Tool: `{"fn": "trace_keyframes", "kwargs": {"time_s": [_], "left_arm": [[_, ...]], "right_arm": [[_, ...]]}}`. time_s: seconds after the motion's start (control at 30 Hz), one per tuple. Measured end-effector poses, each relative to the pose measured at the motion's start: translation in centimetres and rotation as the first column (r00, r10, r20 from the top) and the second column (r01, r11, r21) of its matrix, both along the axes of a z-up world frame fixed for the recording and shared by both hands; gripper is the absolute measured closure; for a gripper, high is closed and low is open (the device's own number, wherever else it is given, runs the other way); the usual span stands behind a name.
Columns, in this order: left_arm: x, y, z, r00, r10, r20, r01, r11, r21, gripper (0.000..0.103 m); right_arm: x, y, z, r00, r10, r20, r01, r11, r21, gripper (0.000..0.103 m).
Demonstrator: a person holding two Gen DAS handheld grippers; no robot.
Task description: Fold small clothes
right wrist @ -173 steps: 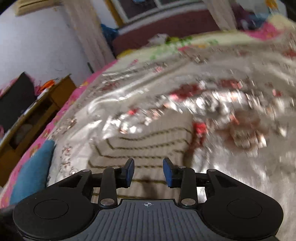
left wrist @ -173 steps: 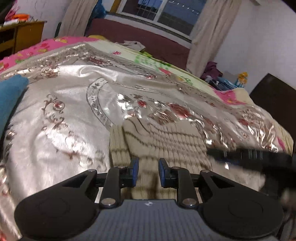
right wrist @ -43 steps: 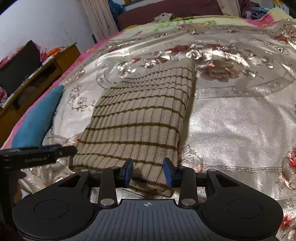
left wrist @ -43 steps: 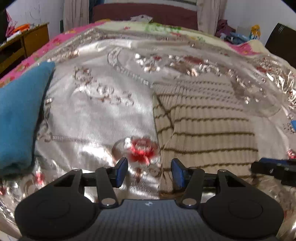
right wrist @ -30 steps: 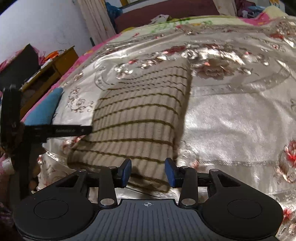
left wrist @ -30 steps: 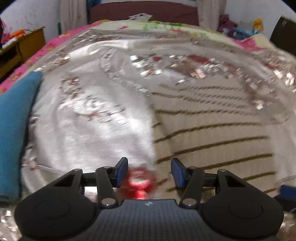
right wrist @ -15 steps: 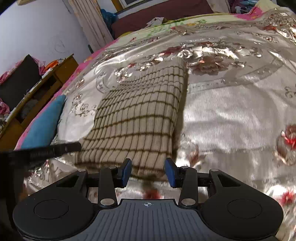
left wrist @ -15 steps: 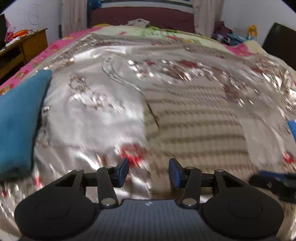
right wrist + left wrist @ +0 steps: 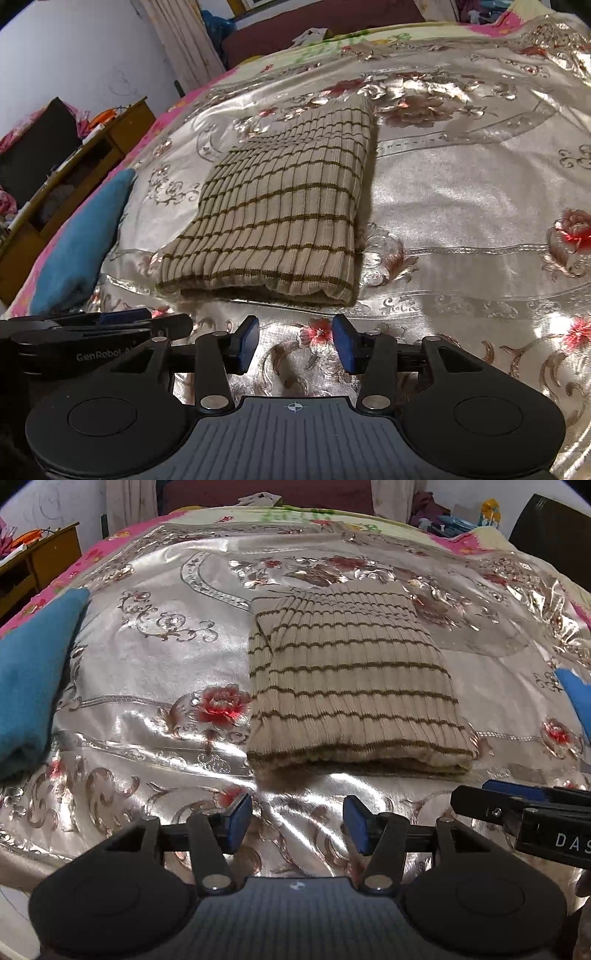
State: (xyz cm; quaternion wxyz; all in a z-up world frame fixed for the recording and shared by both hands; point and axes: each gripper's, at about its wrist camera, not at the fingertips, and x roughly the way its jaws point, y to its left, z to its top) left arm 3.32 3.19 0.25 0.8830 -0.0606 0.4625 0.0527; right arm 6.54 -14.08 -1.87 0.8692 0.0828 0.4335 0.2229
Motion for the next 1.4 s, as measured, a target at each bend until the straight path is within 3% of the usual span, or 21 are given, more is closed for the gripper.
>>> {"fn": "trace_keyframes", "kwargs": {"time_s": [0.87,1.1,1.4], "left_arm": [[-1.8,-1.0,0.7,1.000,0.000,0.029,-0.001,0.999,0.035,0.022],[-2.4,-0.9,0.8,0.999,0.013,0.033,-0.014,1.000,0.012,0.015],[-2.7,-1.2,0.4,1.000,0.018,0.019,-0.019,0.999,0.049,0.008]], "right_arm": [[-2.4,1.1,1.0,0.998,0.016,0.062,-0.012,0.997,-0.075,0.050],[-3.1,1.3,1.3,0.996,0.008,0.087,0.001,0.995,-0.104,0.045],[-3.1,0.7,1.1,0.995,-0.036,0.088,0.048,0.989,-0.143,0.036]]}}
